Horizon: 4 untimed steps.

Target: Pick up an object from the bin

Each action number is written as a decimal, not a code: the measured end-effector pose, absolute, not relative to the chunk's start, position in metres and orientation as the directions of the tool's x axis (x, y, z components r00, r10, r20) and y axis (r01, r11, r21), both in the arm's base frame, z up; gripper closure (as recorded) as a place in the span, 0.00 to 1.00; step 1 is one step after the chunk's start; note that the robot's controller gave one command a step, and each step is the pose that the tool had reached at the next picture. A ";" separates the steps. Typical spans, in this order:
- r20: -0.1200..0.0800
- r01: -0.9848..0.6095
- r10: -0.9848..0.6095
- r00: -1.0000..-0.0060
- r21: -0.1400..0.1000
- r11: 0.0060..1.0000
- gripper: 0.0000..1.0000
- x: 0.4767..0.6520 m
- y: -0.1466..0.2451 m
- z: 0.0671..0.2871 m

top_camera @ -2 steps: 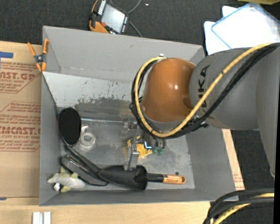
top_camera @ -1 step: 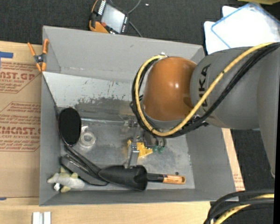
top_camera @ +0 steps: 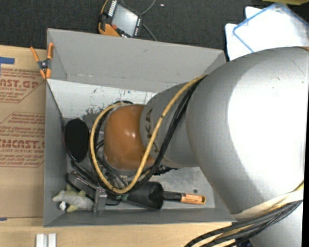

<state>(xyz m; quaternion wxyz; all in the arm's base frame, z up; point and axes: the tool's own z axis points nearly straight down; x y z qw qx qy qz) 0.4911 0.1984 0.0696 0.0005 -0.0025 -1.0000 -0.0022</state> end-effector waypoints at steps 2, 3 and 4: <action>0.006 0.006 0.006 -1.000 0.001 1.000 0.00 0.489 0.197 0.075; -0.018 0.189 0.189 -0.982 0.009 0.982 0.00 0.482 0.218 0.070; 0.006 0.012 0.012 -1.000 0.001 1.000 1.00 0.489 0.197 0.074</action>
Offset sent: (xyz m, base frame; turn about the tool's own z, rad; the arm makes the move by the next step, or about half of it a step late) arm -0.0015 -0.0020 0.0058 0.0009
